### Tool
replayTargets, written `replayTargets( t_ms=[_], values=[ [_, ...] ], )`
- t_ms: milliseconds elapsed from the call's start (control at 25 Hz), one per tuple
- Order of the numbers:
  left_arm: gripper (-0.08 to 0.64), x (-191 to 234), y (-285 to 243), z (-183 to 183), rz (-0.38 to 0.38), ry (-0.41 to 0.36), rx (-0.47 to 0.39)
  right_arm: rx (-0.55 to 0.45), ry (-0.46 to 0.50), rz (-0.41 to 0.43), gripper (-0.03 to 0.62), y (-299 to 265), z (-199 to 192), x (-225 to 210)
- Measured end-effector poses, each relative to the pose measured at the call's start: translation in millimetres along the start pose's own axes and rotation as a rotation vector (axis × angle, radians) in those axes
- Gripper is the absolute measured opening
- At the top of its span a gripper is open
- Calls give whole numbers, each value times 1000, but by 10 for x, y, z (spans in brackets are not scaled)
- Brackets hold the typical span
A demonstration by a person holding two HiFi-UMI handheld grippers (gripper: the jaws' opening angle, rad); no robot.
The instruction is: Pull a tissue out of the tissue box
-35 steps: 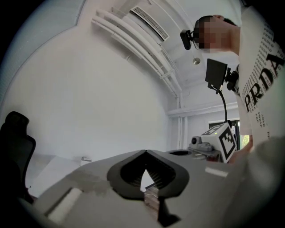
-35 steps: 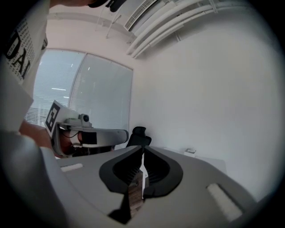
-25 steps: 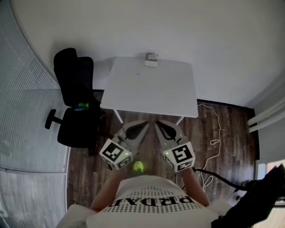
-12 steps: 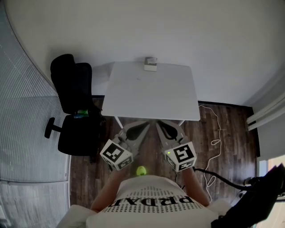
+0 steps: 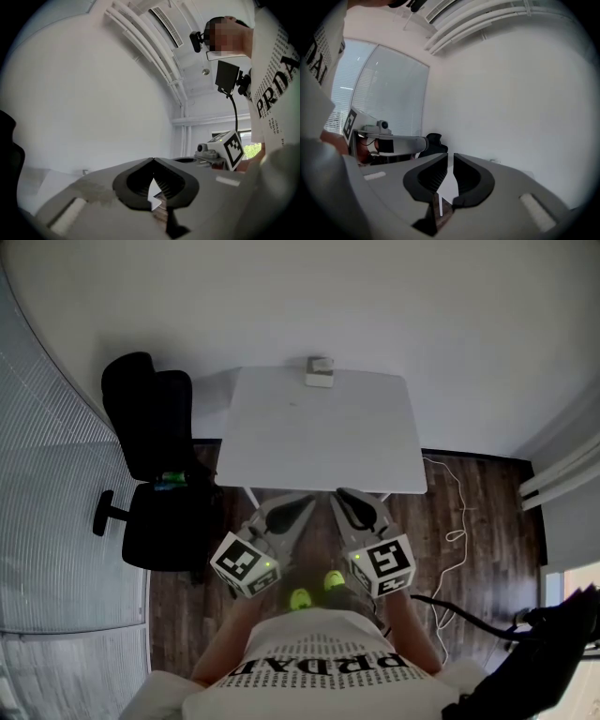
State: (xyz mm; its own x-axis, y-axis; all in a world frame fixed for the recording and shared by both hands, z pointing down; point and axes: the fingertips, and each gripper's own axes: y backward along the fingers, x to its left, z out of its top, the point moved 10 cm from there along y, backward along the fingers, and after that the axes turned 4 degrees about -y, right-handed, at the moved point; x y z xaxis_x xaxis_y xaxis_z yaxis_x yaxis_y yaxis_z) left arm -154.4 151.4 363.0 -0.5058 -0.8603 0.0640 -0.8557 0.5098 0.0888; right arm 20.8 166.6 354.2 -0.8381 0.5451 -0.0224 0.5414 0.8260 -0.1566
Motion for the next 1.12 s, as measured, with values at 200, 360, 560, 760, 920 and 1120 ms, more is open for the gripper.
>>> replayTargets(
  t_ms=[200,360,560,760,920,1120],
  values=[
    [-8,117,-156,-32,2,-1,5,-3,-2,5,46,-130,15,-166],
    [-8,187,-340,-12,7,4,16,6,0,23,46,-234,23,-350],
    [-8,350,-697,23,33,2,34,6,2,53,46,-411,135,-727],
    [-8,530,-1066,-37,62,8,40,6,4,80,46,-594,176,-1153],
    [-8,638,-1310,-70,96,8,35,10,5,110,46,-710,198,-1452],
    [-8,733,-1604,-88,148,3,27,14,15,159,46,-850,230,-1785]
  ],
)
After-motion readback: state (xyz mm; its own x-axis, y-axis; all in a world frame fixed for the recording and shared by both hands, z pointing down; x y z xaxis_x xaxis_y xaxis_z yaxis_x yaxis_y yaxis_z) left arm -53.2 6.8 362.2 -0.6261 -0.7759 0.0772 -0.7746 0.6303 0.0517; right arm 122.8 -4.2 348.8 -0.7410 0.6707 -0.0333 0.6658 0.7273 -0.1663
